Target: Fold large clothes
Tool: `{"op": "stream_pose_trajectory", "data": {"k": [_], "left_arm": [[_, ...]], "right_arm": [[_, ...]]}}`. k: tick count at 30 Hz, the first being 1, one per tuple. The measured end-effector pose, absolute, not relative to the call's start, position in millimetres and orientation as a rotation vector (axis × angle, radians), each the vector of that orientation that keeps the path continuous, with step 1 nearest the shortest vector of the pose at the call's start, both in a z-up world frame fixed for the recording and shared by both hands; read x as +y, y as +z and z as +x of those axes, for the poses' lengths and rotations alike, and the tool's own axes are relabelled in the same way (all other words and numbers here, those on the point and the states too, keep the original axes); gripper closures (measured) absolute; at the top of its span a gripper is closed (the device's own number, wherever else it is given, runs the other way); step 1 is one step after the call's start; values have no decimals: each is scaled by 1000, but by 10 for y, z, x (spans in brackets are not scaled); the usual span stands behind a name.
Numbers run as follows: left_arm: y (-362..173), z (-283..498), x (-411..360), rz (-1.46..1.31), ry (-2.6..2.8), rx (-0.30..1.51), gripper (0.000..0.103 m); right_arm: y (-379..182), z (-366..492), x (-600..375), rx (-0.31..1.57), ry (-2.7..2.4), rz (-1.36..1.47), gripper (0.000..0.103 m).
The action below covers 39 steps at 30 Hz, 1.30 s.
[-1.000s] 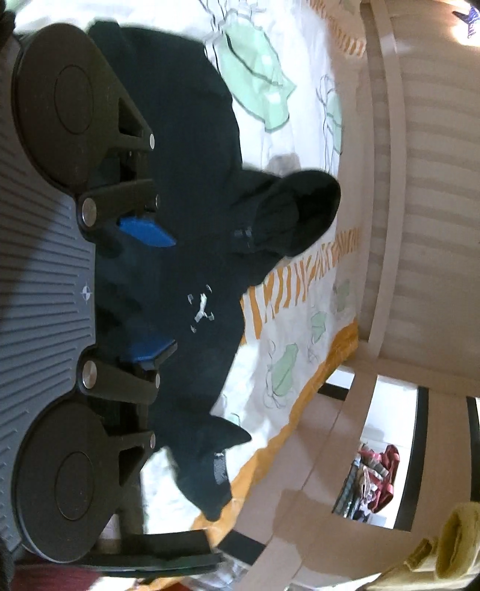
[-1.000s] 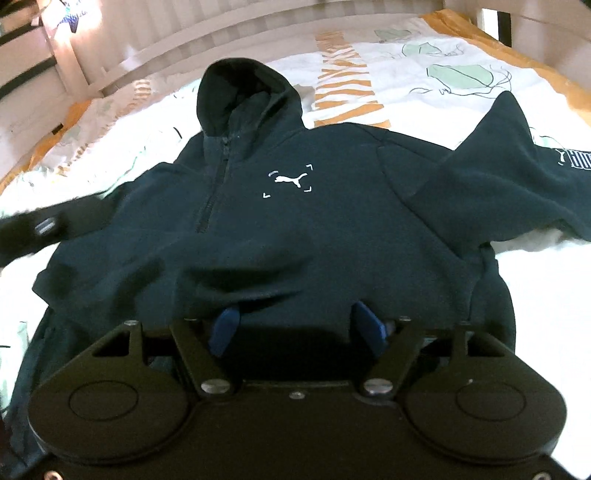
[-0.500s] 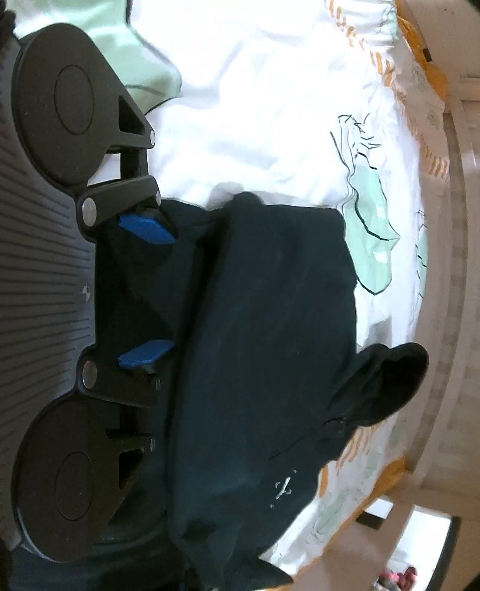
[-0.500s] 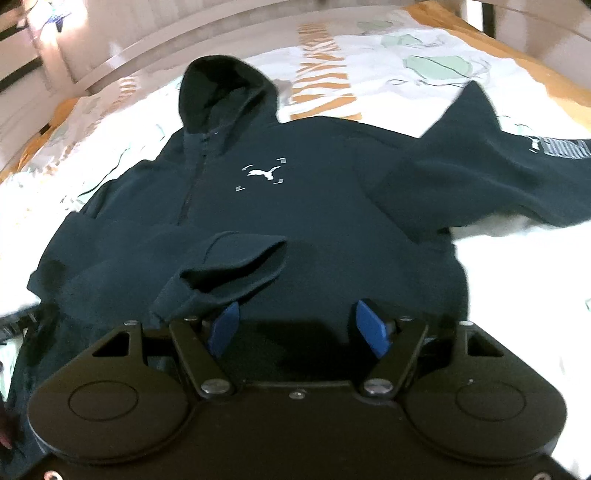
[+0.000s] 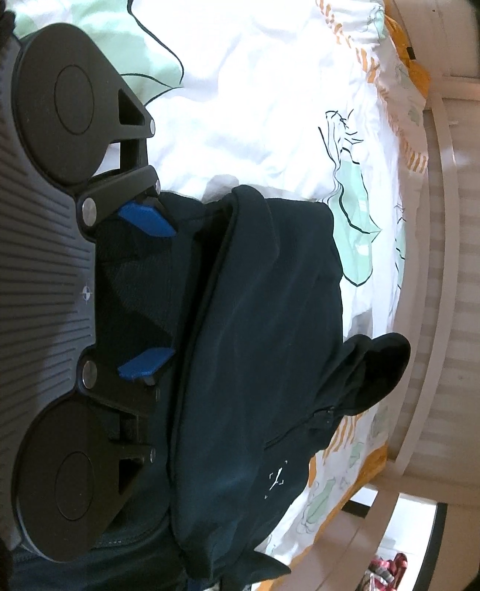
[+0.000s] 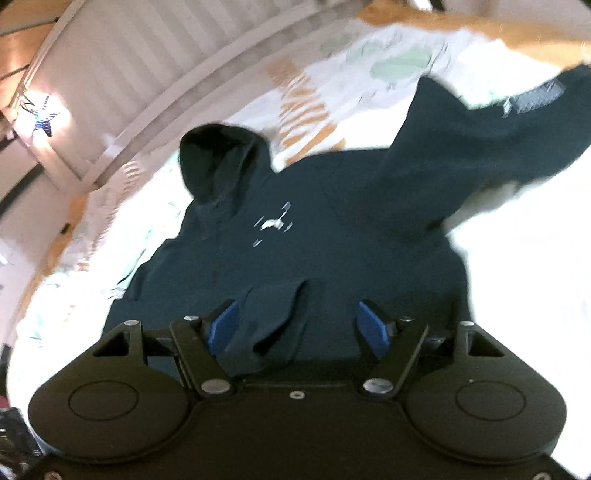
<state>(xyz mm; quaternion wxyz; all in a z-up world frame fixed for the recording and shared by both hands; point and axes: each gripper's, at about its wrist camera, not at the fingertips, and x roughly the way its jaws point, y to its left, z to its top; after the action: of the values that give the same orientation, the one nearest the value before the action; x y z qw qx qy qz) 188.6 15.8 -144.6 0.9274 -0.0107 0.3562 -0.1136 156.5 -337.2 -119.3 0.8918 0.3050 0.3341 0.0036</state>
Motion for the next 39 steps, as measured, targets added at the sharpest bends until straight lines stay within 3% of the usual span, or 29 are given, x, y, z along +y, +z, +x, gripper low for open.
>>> {"op": "stream_pose_trajectory", "data": {"k": [9,10,11,13,16,22,28,31,34,39], "left_arm": [[-1455,1874,164,-23,-234,722,36],[-1454,1876,165,-22,-235,722,36],[-1454,1875,167,-23,-235,722,36],[-1453,1877,172,-25,-236,722,36],[-1453,1877,172,-25,-236,721,36],[-1453,1875,174,-23,-236,719,36],[-1437,1866,186,-31,-237,717,36],[-1374,1842,237,-57,-231,716,36],[-1242,1795,323,-80,-170,694,36],[-1008,1917,536,-137,-84,609,36]], "right_arm": [[-1429,1895,-3245,727,82,681,25],[-1428,1928,-3219,732,95,675,34],[-1423,1972,-3179,742,112,656,53],[-1381,2070,-3058,768,120,570,81],[-1133,2196,-2894,727,173,427,84],[-381,2310,-2969,485,177,297,85],[-768,2618,-3249,642,87,276,82],[-1066,2651,-3220,733,43,219,74],[-1164,2591,-3254,734,43,242,46],[-1191,2490,-3210,727,50,203,44]]}}
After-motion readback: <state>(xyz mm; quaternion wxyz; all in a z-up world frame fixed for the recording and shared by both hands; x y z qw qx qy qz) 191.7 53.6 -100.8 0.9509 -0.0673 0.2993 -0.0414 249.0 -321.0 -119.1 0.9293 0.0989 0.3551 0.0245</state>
